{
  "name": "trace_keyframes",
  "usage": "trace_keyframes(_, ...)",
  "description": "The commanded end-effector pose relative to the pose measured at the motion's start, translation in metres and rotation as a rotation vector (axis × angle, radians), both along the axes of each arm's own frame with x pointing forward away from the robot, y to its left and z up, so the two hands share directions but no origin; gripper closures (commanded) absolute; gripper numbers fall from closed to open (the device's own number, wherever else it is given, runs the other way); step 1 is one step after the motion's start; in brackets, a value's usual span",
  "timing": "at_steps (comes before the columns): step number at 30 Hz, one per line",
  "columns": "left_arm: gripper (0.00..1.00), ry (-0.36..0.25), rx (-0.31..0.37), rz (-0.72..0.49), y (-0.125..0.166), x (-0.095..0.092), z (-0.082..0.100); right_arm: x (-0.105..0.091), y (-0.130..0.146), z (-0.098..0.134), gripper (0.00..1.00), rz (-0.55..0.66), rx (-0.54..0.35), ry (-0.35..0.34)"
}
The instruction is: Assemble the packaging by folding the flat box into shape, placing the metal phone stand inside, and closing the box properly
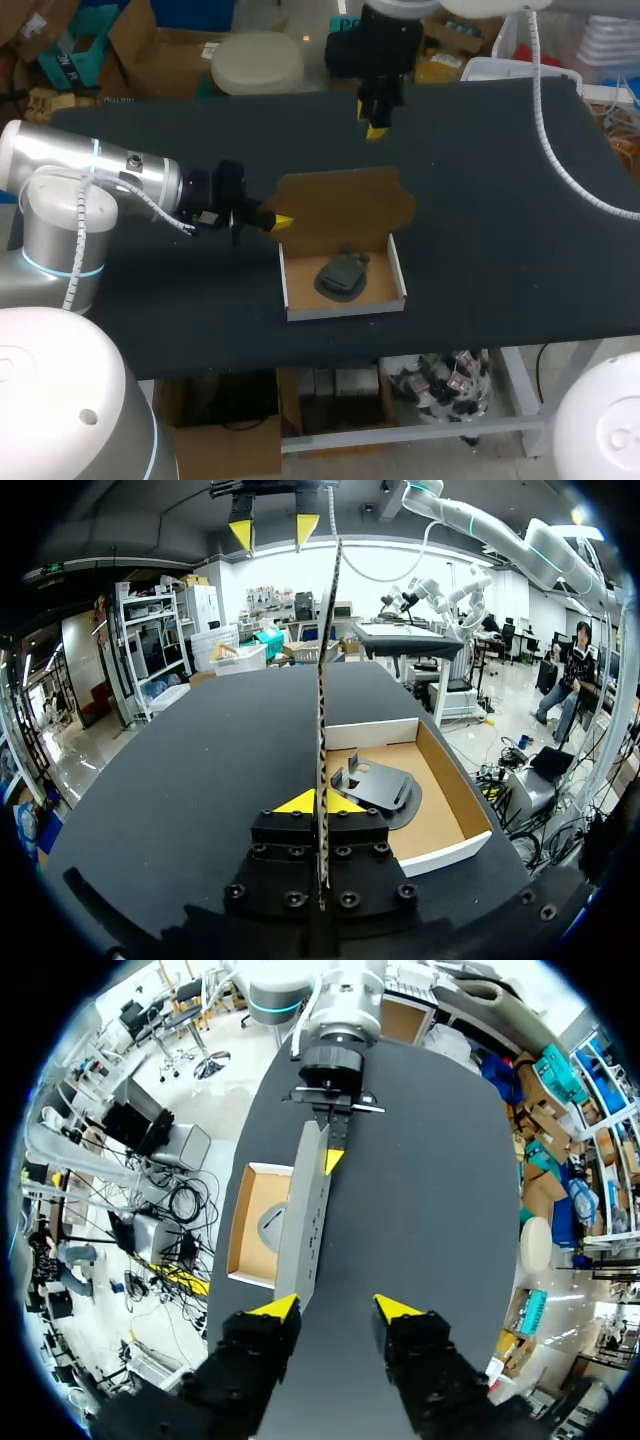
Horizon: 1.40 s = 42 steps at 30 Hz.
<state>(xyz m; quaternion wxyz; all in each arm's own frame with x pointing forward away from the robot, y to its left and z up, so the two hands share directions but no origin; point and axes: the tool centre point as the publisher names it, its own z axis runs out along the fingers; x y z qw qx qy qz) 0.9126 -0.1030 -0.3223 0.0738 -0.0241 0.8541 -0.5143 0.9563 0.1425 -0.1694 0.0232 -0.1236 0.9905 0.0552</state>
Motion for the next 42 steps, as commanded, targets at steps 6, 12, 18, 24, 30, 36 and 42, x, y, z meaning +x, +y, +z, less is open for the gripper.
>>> trace_keyframes(6,1.00,0.001,0.000,-0.002,0.000,0.000,-0.001,0.002,0.025,-0.017,0.55,0.012,-0.060,0.031)
trace_keyframes(12,1.00,0.001,0.000,-0.002,0.000,0.000,-0.001,0.000,0.033,-0.026,0.56,0.019,-0.066,0.045)
trace_keyframes(18,1.00,0.001,0.000,-0.002,0.000,0.000,-0.001,-0.008,0.037,-0.037,0.56,0.028,-0.069,0.062)
trace_keyframes(24,1.00,0.001,0.000,-0.002,0.000,0.000,-0.001,-0.019,0.039,-0.044,0.56,0.033,-0.066,0.074)
trace_keyframes(30,1.00,0.001,0.000,-0.002,0.000,0.000,-0.001,-0.028,0.039,-0.048,0.57,0.037,-0.063,0.075)
trace_keyframes(36,1.00,0.001,0.000,-0.002,0.000,0.000,-0.001,-0.038,0.040,-0.052,0.57,0.041,-0.062,0.078)
trace_keyframes(42,1.00,0.001,0.000,-0.002,0.000,0.000,-0.001,-0.045,0.040,-0.053,0.56,0.042,-0.070,0.068)
